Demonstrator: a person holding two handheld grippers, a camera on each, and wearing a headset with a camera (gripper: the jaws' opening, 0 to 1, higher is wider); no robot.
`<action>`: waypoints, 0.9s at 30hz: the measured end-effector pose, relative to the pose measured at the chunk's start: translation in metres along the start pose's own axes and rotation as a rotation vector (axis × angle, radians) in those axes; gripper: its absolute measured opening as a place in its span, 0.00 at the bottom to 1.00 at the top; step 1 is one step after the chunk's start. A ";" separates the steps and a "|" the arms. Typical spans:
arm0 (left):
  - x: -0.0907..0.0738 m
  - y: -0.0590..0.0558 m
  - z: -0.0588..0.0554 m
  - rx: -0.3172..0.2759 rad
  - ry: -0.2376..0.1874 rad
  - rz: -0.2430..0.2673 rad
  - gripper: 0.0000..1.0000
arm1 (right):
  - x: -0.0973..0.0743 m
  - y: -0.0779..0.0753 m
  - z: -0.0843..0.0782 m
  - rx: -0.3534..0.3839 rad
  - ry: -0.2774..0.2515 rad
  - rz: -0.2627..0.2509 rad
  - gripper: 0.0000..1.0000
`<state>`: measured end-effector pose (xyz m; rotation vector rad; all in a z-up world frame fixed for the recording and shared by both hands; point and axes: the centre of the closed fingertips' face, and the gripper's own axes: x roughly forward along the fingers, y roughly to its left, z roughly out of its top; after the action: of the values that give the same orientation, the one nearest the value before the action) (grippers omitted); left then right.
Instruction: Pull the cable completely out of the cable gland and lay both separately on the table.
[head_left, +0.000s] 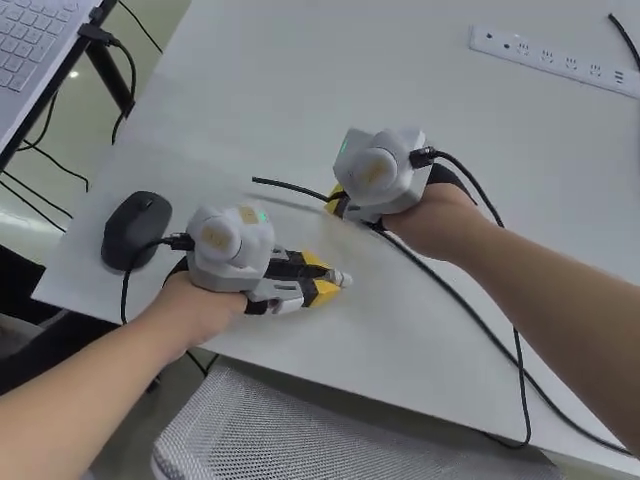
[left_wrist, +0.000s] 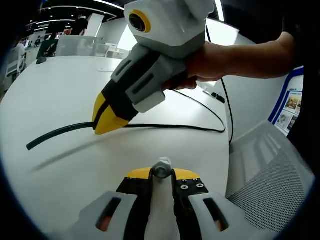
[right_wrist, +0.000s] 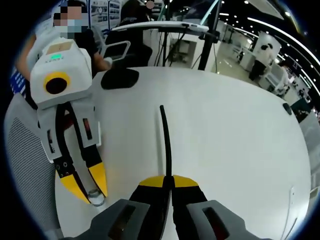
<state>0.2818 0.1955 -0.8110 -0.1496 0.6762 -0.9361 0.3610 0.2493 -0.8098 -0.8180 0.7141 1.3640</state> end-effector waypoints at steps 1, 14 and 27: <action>0.000 0.000 0.000 0.002 0.001 -0.001 0.15 | 0.000 0.000 0.000 -0.002 0.001 0.001 0.00; 0.001 0.001 -0.002 0.024 0.014 0.011 0.15 | 0.009 0.001 -0.005 0.008 0.003 0.010 0.00; 0.000 0.004 -0.002 0.048 0.026 0.028 0.16 | 0.007 0.003 -0.005 0.037 0.000 0.018 0.00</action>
<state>0.2835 0.1984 -0.8145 -0.0855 0.6773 -0.9277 0.3590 0.2487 -0.8189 -0.7841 0.7463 1.3632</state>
